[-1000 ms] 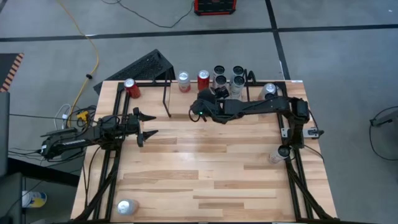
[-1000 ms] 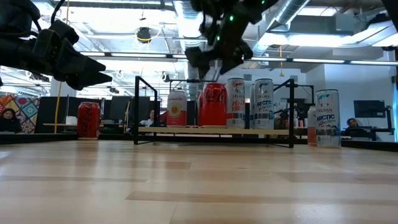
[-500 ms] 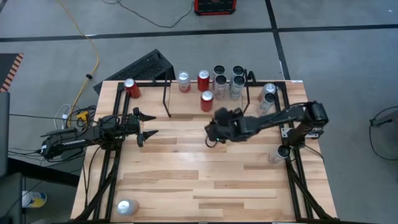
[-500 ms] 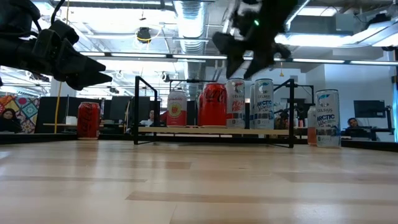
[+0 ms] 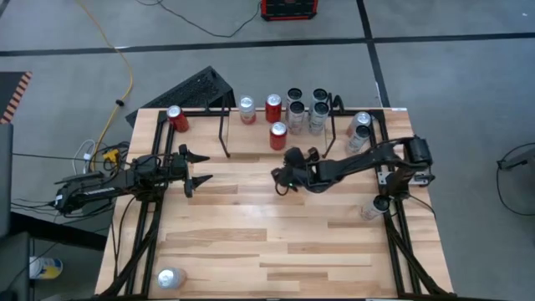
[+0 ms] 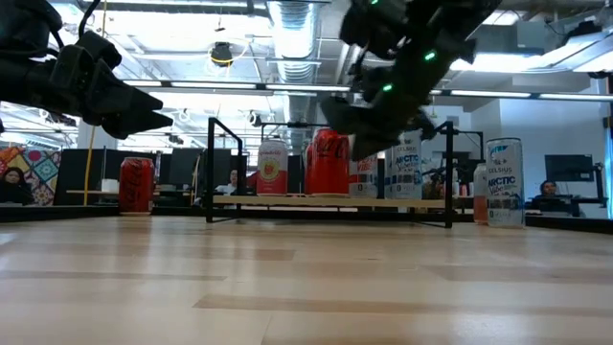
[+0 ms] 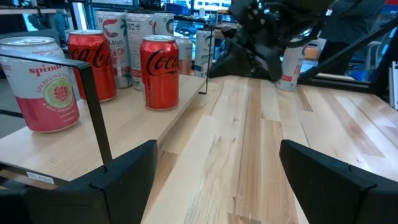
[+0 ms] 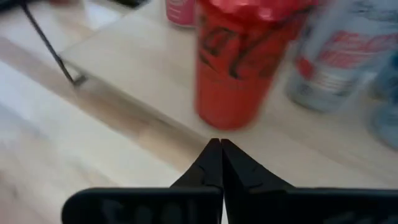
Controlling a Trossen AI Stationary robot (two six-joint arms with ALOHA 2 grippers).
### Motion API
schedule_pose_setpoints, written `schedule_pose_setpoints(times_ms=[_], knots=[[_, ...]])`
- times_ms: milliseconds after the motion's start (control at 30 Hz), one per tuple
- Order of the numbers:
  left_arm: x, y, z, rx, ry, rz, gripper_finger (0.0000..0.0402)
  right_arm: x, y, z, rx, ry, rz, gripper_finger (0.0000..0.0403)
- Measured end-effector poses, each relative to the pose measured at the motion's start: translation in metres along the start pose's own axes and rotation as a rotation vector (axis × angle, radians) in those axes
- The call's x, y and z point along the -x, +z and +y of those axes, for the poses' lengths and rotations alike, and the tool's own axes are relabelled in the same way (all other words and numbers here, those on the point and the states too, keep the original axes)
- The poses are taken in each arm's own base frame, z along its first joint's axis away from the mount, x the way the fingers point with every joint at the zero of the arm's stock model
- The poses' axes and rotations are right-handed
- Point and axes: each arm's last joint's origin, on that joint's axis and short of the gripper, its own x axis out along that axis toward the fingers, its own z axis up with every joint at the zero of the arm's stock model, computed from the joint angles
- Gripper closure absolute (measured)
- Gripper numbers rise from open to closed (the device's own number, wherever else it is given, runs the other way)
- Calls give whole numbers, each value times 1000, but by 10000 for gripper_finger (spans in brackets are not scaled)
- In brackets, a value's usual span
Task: Place canned beverage on shelf
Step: Put the bottom red black soda can on the shelf aligned with the other red black soda can
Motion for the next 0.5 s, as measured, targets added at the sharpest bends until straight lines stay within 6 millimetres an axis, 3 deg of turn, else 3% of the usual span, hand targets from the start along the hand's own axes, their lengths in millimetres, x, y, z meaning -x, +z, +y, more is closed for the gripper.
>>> schedule_pose_setpoints(times_ms=[500], knots=[[-1,-1,0,0,1,9,78,-45,-6,5,-69,-36,-67,386]])
